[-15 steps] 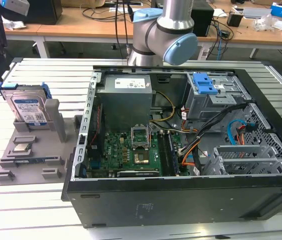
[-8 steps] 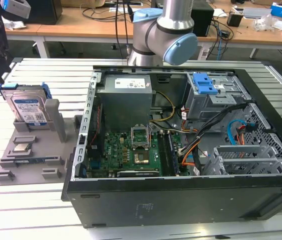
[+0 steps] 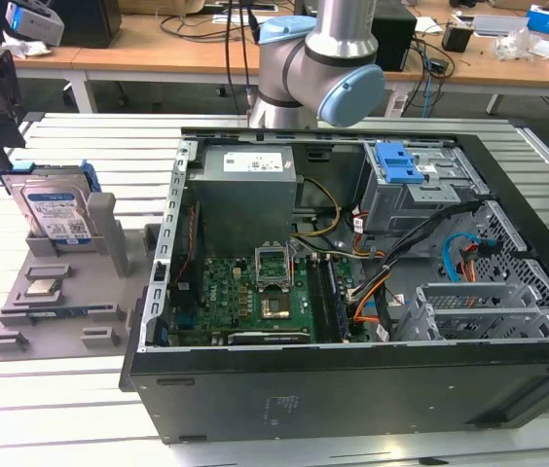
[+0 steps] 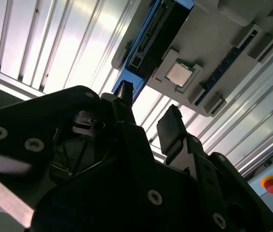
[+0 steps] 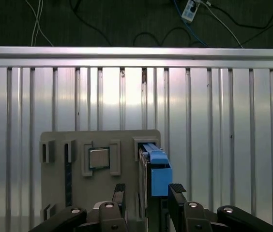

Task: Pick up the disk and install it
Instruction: 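Pick up the disk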

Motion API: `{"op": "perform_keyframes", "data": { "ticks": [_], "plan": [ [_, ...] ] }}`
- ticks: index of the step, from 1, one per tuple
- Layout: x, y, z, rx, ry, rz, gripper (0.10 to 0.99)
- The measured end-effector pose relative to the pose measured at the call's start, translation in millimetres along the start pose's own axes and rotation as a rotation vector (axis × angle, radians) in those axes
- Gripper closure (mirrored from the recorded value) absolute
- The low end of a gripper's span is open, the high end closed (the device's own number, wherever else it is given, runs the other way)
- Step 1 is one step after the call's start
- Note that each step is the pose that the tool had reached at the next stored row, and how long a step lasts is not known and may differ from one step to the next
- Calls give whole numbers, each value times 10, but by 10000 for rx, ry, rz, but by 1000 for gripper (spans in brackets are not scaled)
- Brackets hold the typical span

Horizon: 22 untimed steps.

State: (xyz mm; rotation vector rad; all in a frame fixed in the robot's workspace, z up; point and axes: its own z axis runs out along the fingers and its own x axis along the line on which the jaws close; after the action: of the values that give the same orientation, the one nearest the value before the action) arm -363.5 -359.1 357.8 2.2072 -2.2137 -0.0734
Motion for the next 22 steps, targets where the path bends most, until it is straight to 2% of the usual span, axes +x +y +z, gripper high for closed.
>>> {"op": "perform_keyframes", "data": {
  "ticks": [7, 11, 18, 22],
  "plan": [
    [-10, -26, 134, -2, 1, 0, 608],
    [-95, -60, 180, 0, 0, 0, 608],
    [-142, -103, 265, 1, -1, -1, 608],
    [-144, -115, 372, 0, -1, 2, 608]
  ]
}}
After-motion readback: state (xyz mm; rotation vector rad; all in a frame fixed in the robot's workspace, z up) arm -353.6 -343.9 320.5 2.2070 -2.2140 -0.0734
